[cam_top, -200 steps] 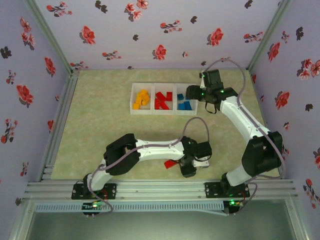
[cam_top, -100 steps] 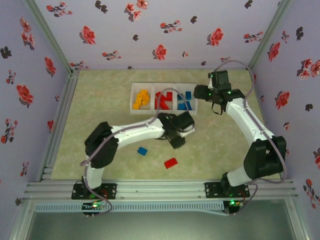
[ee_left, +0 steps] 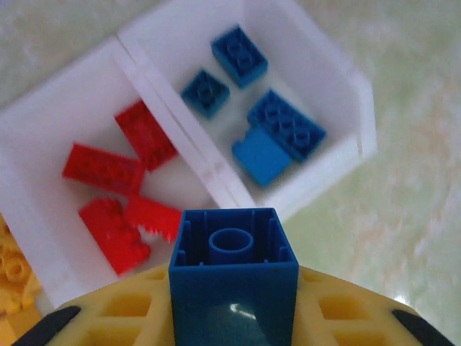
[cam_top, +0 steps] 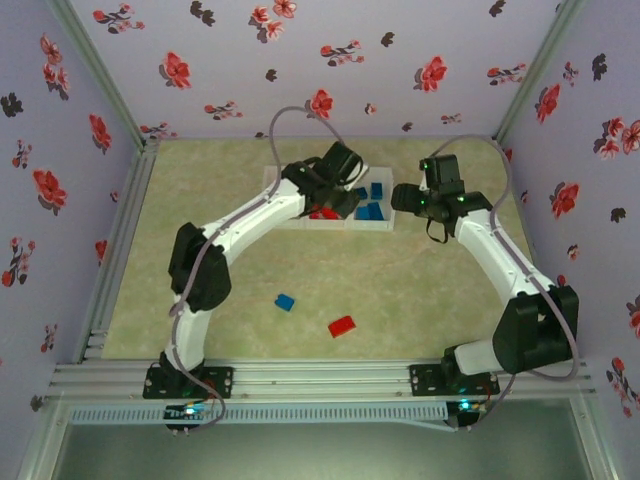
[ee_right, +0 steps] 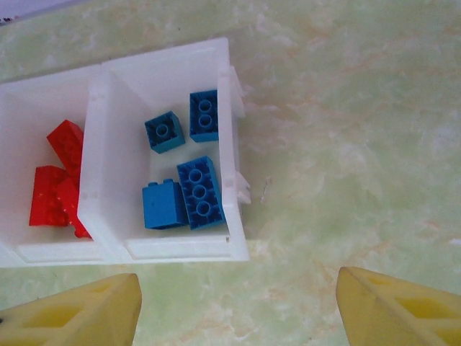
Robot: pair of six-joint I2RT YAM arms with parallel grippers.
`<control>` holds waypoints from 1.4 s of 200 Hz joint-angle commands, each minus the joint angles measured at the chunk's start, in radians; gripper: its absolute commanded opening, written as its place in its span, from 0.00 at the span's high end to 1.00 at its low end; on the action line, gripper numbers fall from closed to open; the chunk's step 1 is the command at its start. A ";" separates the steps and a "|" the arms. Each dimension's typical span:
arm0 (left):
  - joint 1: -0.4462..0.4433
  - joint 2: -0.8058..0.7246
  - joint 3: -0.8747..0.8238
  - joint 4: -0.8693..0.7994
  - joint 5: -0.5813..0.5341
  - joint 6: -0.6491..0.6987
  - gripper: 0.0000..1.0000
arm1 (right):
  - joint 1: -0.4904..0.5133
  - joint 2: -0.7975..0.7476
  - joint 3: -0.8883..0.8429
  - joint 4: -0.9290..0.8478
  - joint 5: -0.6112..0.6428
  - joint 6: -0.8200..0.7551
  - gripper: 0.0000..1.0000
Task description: Sort the legos into containers by color
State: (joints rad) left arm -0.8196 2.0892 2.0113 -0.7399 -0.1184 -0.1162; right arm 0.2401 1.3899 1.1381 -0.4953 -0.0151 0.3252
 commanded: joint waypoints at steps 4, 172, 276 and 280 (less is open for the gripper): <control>0.016 0.106 0.133 0.013 0.035 -0.034 0.78 | 0.000 -0.045 -0.041 0.012 0.005 0.019 0.28; 0.058 0.122 0.190 0.149 0.063 -0.106 0.42 | 0.049 -0.099 -0.123 0.008 0.006 0.006 0.28; 0.086 -0.531 -0.546 0.202 -0.027 -0.154 0.41 | 0.221 -0.058 -0.115 0.031 -0.010 -0.044 0.27; 0.089 -0.557 -0.571 0.202 -0.040 -0.159 0.40 | 0.231 -0.056 -0.115 0.028 -0.007 -0.045 0.27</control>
State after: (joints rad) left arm -0.7437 1.6505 1.5539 -0.5514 -0.1020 -0.2379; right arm 0.4297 1.3132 1.0256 -0.4690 -0.0196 0.3084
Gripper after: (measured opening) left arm 0.593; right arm 0.728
